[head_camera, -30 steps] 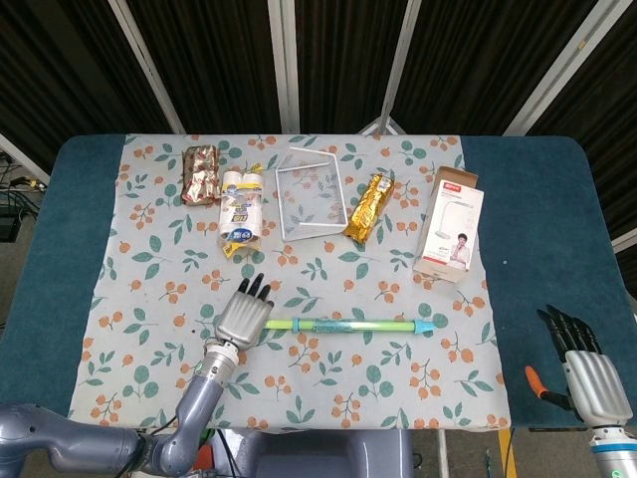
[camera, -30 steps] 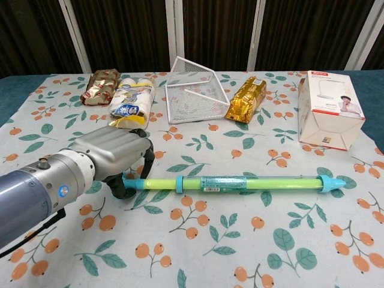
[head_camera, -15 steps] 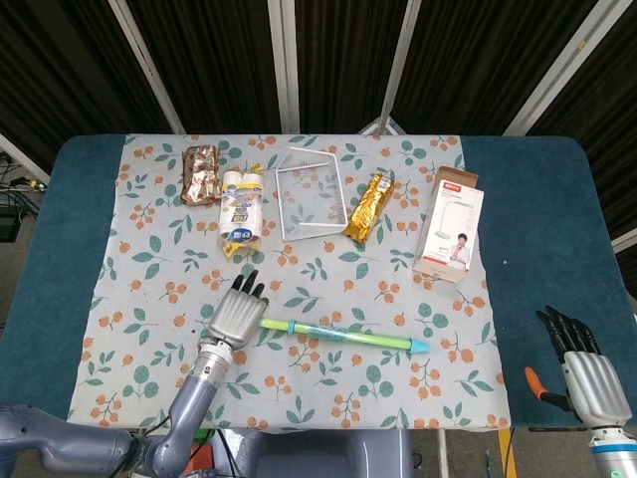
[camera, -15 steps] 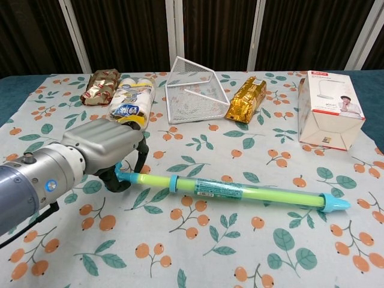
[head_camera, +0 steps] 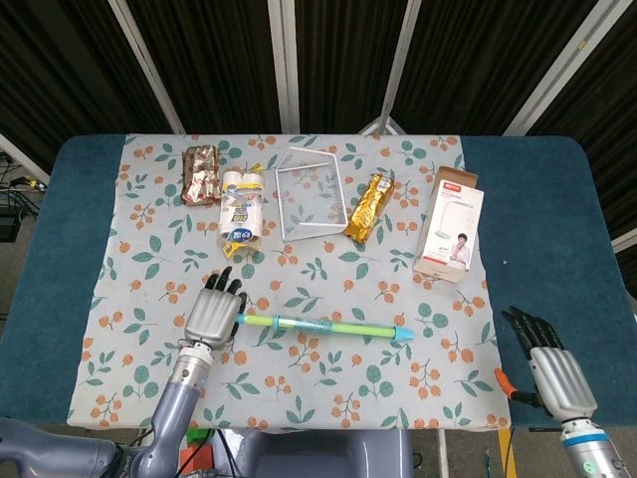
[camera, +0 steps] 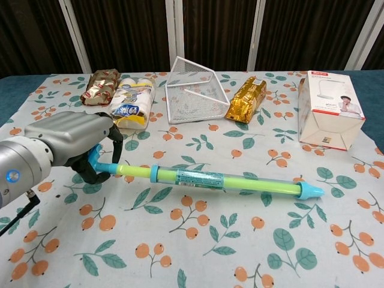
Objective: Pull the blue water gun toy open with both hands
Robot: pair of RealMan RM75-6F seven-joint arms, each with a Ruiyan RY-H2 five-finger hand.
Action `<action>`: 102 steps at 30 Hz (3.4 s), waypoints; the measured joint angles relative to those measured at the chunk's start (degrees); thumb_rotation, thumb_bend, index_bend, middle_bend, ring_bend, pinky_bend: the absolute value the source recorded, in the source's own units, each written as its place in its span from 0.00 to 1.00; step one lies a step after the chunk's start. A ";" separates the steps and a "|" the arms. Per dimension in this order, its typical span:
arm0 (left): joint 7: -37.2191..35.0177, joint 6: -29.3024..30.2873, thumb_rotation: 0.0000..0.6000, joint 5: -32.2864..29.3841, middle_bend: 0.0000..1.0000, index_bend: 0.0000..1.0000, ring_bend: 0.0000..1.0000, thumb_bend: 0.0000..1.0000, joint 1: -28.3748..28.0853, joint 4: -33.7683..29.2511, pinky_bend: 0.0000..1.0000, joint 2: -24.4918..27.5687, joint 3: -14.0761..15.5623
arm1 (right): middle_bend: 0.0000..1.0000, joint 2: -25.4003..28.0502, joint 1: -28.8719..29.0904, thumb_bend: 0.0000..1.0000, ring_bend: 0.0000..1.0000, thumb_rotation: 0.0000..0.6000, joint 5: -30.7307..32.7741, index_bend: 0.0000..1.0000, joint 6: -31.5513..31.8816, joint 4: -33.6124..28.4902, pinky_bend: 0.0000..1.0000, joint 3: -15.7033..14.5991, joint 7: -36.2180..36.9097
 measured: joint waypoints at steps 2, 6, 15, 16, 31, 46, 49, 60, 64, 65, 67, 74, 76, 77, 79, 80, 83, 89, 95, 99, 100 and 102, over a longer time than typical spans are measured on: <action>-0.25 0.06 1.00 -0.26 0.23 0.63 0.05 0.50 0.07 -0.16 0.15 -0.34 -0.24 | 0.00 0.13 1.37 0.41 0.00 1.00 1.70 0.00 -2.60 -2.85 0.00 0.28 -1.98; -0.27 0.55 1.00 -0.44 0.23 0.63 0.05 0.50 0.06 -0.70 0.15 -0.84 -0.71 | 0.00 -0.40 4.47 0.41 0.00 1.00 6.75 0.00 -7.31 -7.84 0.00 1.39 -5.90; 0.45 0.55 1.00 -1.06 0.23 0.64 0.05 0.50 -0.18 -0.85 0.15 -0.74 -0.90 | 0.00 -8.27 12.28 0.41 0.00 1.00 20.21 0.00 -10.57 -11.56 0.00 5.40 -22.30; 0.67 0.48 1.00 -1.12 0.23 0.64 0.05 0.50 -0.24 -0.73 0.15 -0.68 -0.81 | 0.00 -9.34 13.10 0.41 0.00 1.00 21.73 0.00 -10.55 -11.61 0.00 5.85 -23.95; -1.11 -1.80 1.00 -1.92 0.23 0.64 0.05 0.50 -0.60 0.38 0.15 -0.29 -0.91 | 0.00 -23.83 25.09 0.41 0.00 1.00 43.64 0.16 -6.66 -3.64 0.00 11.79 -39.34; -1.01 -2.06 1.00 -2.35 0.23 0.64 0.05 0.50 -1.32 0.04 0.15 0.13 -1.14 | 0.00 -28.41 26.55 0.41 0.00 1.00 46.88 0.24 -4.82 3.17 0.00 9.88 -38.68; -0.76 -1.92 1.00 -2.36 0.23 0.65 0.05 0.50 -1.39 0.18 0.15 -0.04 -0.92 | 0.00 -28.75 26.41 0.41 0.00 1.00 47.18 0.24 -4.91 3.72 0.00 9.28 -38.14; -0.78 -1.41 1.00 -2.31 0.23 0.65 0.05 0.50 -1.53 -0.05 0.15 -0.46 -0.85 | 0.00 -29.31 26.45 0.41 0.00 1.00 47.41 0.37 -4.84 4.82 0.00 8.53 -37.36; -0.77 -1.35 1.00 -2.37 0.23 0.65 0.05 0.50 -1.55 -0.13 0.15 -0.50 -0.79 | 0.00 -29.52 26.45 0.41 0.00 1.00 47.65 0.37 -4.80 5.36 0.00 8.31 -37.21; -0.77 -1.33 1.00 -2.36 0.23 0.65 0.05 0.50 -1.56 -0.17 0.15 -0.51 -0.78 | 0.00 -29.60 26.46 0.41 0.00 1.00 47.65 0.37 -4.78 5.49 0.00 8.25 -37.19; -0.79 -1.30 1.00 -2.34 0.23 0.65 0.05 0.50 -1.60 -0.25 0.15 -0.53 -0.80 | 0.00 -29.76 26.48 0.41 0.00 1.00 47.59 0.37 -4.68 5.65 0.00 8.16 -37.17; -0.73 -1.17 1.00 -2.32 0.23 0.65 0.05 0.50 -1.73 -0.32 0.15 -0.68 -0.85 | 0.00 -30.14 26.61 0.41 0.00 1.00 47.53 0.38 -4.51 5.65 0.00 8.02 -37.14; -0.71 -1.12 1.00 -2.38 0.23 0.65 0.05 0.50 -1.72 -0.31 0.15 -0.71 -0.82 | 0.00 -30.23 26.64 0.41 0.00 1.00 47.64 0.39 -4.50 5.70 0.00 7.98 -37.17; -0.72 -1.09 1.00 -2.37 0.23 0.65 0.05 0.50 -1.72 -0.28 0.15 -0.75 -0.80 | 0.00 -30.29 26.66 0.41 0.00 1.00 47.73 0.39 -4.50 5.73 0.00 7.96 -37.20; -0.75 -1.09 1.00 -2.39 0.23 0.65 0.05 0.50 -1.72 -0.26 0.15 -0.82 -0.75 | 0.00 -30.42 26.71 0.41 0.00 1.00 47.86 0.40 -4.50 5.80 0.00 7.96 -37.21; -0.73 -1.10 1.00 -2.39 0.23 0.65 0.05 0.50 -1.74 -0.24 0.15 -0.85 -0.72 | 0.00 -30.51 26.74 0.41 0.00 1.00 47.91 0.41 -4.50 5.85 0.00 7.96 -37.22; -0.78 -1.10 1.00 -2.35 0.23 0.65 0.05 0.50 -1.75 -0.21 0.15 -0.98 -0.66 | 0.00 -30.66 26.80 0.41 0.00 1.00 48.07 0.43 -4.50 5.97 0.00 7.99 -37.19; -0.89 -1.11 1.00 -2.39 0.23 0.65 0.05 0.50 -1.77 -0.17 0.15 -1.07 -0.67 | 0.00 -31.00 26.90 0.41 0.00 1.00 48.34 0.51 -4.49 6.33 0.00 8.03 -37.13; -1.13 -1.15 1.00 -2.32 0.23 0.66 0.05 0.50 -1.67 -0.31 0.15 -0.83 -0.53 | 0.00 -31.11 26.96 0.41 0.00 1.00 48.25 0.57 -4.17 6.37 0.00 8.18 -37.10; -1.41 -1.17 1.00 -2.01 0.23 0.66 0.05 0.50 -1.56 -0.64 0.15 -0.60 -0.37 | 0.00 -30.77 27.01 0.41 0.00 1.00 48.15 0.60 -3.93 5.96 0.00 8.40 -37.11; -1.50 -1.17 1.00 -1.91 0.23 0.66 0.05 0.50 -1.52 -0.75 0.15 -0.53 -0.31 | 0.00 -30.68 27.02 0.41 0.00 1.00 48.10 0.61 -3.86 5.86 0.00 8.45 -37.11; -1.60 -1.15 1.00 -1.74 0.23 0.66 0.05 0.50 -1.46 -1.00 0.15 -0.40 -0.21 | 0.01 -30.41 27.03 0.41 0.00 1.00 47.97 0.62 -3.67 5.56 0.00 8.54 -37.14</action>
